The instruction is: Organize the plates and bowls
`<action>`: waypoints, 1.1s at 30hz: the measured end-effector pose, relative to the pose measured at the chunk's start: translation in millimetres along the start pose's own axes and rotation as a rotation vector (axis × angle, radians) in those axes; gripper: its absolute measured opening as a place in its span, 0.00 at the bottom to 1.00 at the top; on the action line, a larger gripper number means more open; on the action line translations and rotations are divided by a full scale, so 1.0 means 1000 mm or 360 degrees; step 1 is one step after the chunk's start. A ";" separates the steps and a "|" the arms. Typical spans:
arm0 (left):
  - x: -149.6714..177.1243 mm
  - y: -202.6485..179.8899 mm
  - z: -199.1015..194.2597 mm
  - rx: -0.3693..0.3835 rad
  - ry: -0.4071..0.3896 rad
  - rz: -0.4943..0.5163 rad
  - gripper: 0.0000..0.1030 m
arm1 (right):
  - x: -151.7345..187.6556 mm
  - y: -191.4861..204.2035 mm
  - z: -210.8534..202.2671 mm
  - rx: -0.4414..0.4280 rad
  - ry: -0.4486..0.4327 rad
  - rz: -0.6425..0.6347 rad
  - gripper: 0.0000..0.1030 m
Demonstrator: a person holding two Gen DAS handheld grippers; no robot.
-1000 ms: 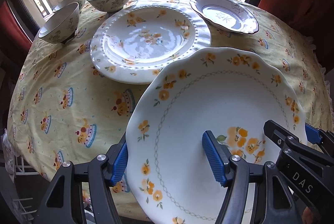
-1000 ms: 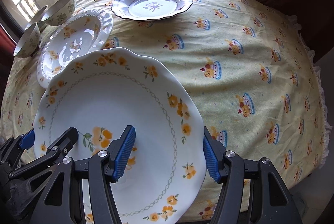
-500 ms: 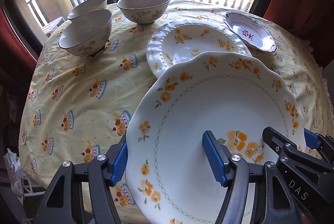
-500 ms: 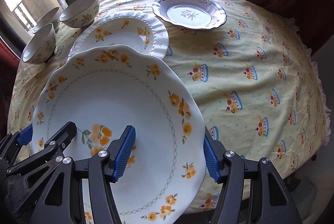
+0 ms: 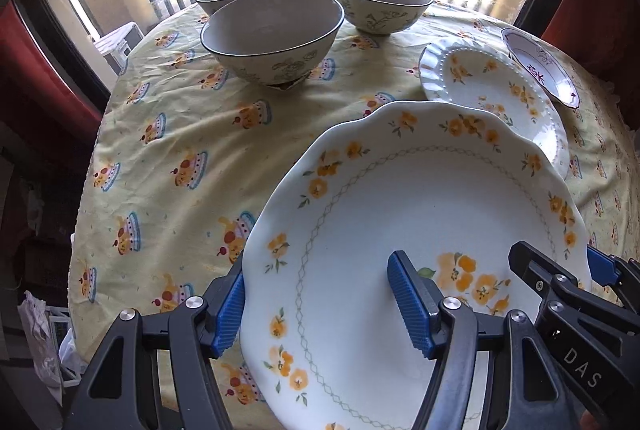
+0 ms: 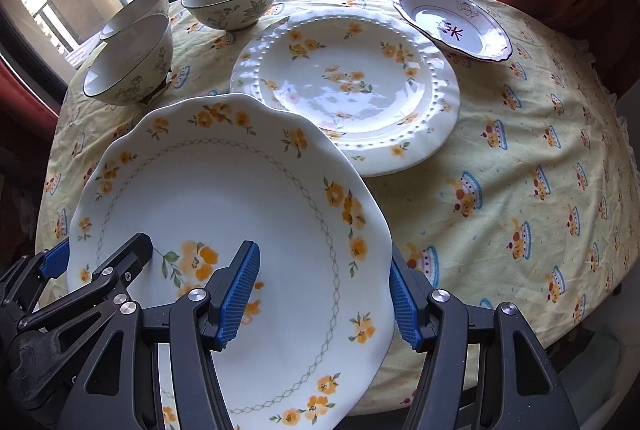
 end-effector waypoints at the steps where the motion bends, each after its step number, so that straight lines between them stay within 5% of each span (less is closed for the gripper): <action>1: 0.000 0.006 0.003 -0.0004 0.0005 -0.0002 0.66 | -0.001 0.006 0.003 -0.0003 0.0002 -0.0004 0.63; 20: 0.000 0.068 0.046 -0.0063 0.0075 -0.0065 0.66 | -0.007 0.081 0.060 -0.0035 0.0161 -0.0096 0.61; 33: 0.004 0.065 0.034 -0.0100 0.0098 -0.0020 0.84 | -0.009 0.076 0.055 -0.0076 0.0150 -0.0072 0.62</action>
Point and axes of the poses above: each gripper's, at about its wrist camera, not at the fingertips, and z roughly the way its jaws point, y to its left, x to its underside, the point moved 1 cm from there along z, roughly the way its jaws point, and after that the axes turned 5 degrees about -x, right-handed, at the moved point
